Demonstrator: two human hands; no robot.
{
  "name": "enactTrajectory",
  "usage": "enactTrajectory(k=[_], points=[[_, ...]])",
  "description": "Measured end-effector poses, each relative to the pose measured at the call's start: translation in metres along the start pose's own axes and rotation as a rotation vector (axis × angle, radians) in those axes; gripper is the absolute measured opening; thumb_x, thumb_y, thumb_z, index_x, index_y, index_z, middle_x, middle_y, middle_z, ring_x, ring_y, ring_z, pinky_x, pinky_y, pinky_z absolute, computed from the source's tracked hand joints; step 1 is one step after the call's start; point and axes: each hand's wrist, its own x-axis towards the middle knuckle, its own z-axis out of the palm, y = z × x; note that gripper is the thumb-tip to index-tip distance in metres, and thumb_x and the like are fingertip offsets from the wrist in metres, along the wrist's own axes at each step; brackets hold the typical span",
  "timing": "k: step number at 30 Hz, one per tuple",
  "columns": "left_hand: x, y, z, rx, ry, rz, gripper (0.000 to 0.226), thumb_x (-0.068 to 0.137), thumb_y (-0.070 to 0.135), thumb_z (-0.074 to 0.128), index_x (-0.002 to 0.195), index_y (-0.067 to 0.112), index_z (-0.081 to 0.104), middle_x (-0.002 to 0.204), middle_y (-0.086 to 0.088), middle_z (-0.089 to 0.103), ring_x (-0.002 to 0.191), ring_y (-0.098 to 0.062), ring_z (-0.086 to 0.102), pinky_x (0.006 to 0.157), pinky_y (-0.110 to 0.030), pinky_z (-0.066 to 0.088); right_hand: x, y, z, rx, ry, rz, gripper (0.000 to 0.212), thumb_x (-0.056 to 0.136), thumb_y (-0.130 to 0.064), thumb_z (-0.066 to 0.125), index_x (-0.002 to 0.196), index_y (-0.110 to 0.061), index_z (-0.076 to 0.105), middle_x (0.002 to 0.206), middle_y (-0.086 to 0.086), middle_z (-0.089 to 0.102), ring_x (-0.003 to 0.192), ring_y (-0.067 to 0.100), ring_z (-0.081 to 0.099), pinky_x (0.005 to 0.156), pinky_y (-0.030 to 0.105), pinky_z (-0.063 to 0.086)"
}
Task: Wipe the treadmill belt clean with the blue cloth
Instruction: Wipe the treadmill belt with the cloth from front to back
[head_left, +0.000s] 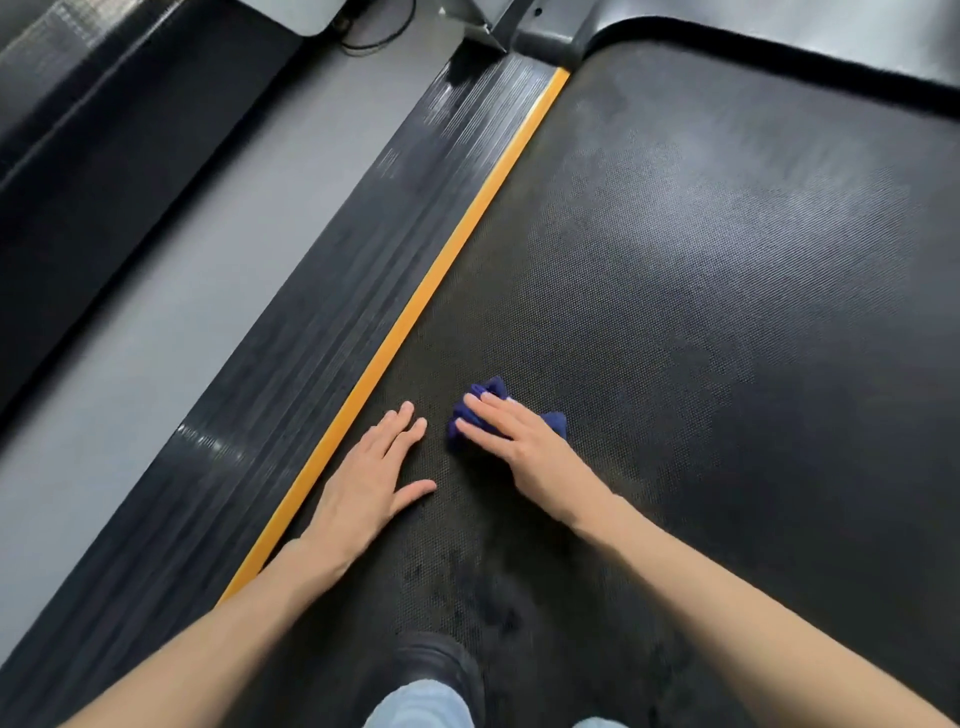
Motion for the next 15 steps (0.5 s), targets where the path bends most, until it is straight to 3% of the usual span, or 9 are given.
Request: enactTrajectory(k=[2, 3, 4, 7, 9, 10, 12, 13, 15], points=[[-0.001, 0.001, -0.001, -0.023, 0.006, 0.001, 0.075, 0.085, 0.051, 0.05, 0.147, 0.022, 0.019, 0.155, 0.005, 0.007, 0.143, -0.012, 0.01, 0.113, -0.025, 0.008, -0.016, 0.028, -0.024, 0.013, -0.07, -0.018, 0.05, 0.084, 0.008, 0.046, 0.132, -0.003, 0.048, 0.144, 0.018, 0.037, 0.14, 0.004, 0.019, 0.116, 0.022, 0.005], [-0.002, 0.001, -0.002, -0.043, 0.006, 0.009, 0.075, 0.084, 0.051, 0.049, 0.147, 0.022, 0.02, 0.155, 0.005, 0.007, 0.143, -0.011, 0.009, 0.113, -0.024, 0.008, -0.024, 0.044, -0.037, 0.062, 0.015, 0.046, 0.043, 0.088, 0.001, 0.039, 0.129, 0.001, 0.05, 0.141, 0.023, 0.039, 0.137, -0.004, 0.019, 0.115, 0.015, 0.007], [-0.002, 0.001, -0.002, -0.072, 0.003, 0.016, 0.075, 0.084, 0.051, 0.048, 0.147, 0.021, 0.021, 0.155, 0.005, 0.007, 0.143, -0.011, 0.009, 0.114, -0.025, 0.008, -0.027, 0.059, -0.052, 0.071, 0.149, 0.229, 0.042, 0.088, -0.002, 0.036, 0.126, 0.002, 0.052, 0.139, 0.024, 0.04, 0.136, -0.002, 0.023, 0.113, 0.012, 0.009], [-0.003, -0.002, -0.002, -0.134, -0.027, 0.033, 0.078, 0.081, 0.057, 0.041, 0.147, 0.021, 0.019, 0.156, 0.005, 0.005, 0.144, -0.012, 0.006, 0.117, -0.027, 0.007, -0.027, 0.082, -0.062, 0.029, 0.435, 0.571, 0.053, 0.081, 0.014, 0.042, 0.13, -0.005, 0.05, 0.144, 0.018, 0.036, 0.137, 0.03, 0.03, 0.115, 0.023, 0.01], [-0.003, -0.003, -0.002, -0.129, -0.032, 0.038, 0.081, 0.08, 0.063, 0.032, 0.147, 0.021, 0.017, 0.156, 0.004, 0.003, 0.144, -0.012, 0.004, 0.117, -0.028, 0.007, -0.015, 0.047, -0.047, 0.053, 0.387, 0.611, 0.058, 0.079, 0.014, 0.045, 0.134, -0.008, 0.047, 0.146, 0.016, 0.034, 0.137, 0.033, 0.027, 0.116, 0.035, 0.017], [-0.002, -0.004, -0.001, -0.114, -0.035, 0.04, 0.083, 0.079, 0.068, 0.026, 0.147, 0.021, 0.016, 0.155, 0.005, 0.001, 0.144, -0.012, 0.003, 0.116, -0.027, 0.006, -0.014, 0.025, -0.034, 0.068, 0.281, 0.533, 0.059, 0.079, 0.012, 0.046, 0.135, -0.009, 0.046, 0.146, 0.015, 0.035, 0.137, 0.031, 0.027, 0.115, 0.038, 0.019], [-0.001, -0.005, 0.001, -0.08, -0.039, 0.051, 0.093, 0.074, 0.081, 0.009, 0.147, 0.023, 0.012, 0.154, 0.007, -0.003, 0.142, -0.01, -0.001, 0.115, -0.026, 0.004, -0.03, -0.008, 0.003, -0.013, 0.017, 0.123, 0.054, 0.083, 0.005, 0.042, 0.135, -0.01, 0.046, 0.146, 0.013, 0.036, 0.137, 0.027, 0.026, 0.115, 0.037, 0.016], [-0.001, -0.006, 0.002, -0.076, -0.044, 0.049, 0.099, 0.069, 0.085, 0.002, 0.147, 0.023, 0.01, 0.153, 0.008, -0.005, 0.142, -0.009, -0.002, 0.114, -0.025, 0.003, -0.039, -0.013, 0.012, -0.08, -0.032, -0.091, 0.05, 0.088, -0.002, 0.036, 0.136, -0.011, 0.044, 0.147, 0.011, 0.035, 0.137, 0.025, 0.026, 0.116, 0.036, 0.014], [-0.002, -0.004, 0.002, -0.089, -0.034, 0.036, 0.101, 0.068, 0.085, 0.003, 0.147, 0.023, 0.01, 0.153, 0.007, -0.004, 0.141, -0.008, -0.003, 0.113, -0.025, 0.002, -0.055, -0.004, 0.017, 0.235, 0.067, -0.131, 0.044, 0.097, -0.019, 0.024, 0.137, -0.011, 0.042, 0.147, 0.008, 0.035, 0.136, 0.025, 0.03, 0.118, 0.035, 0.011]])
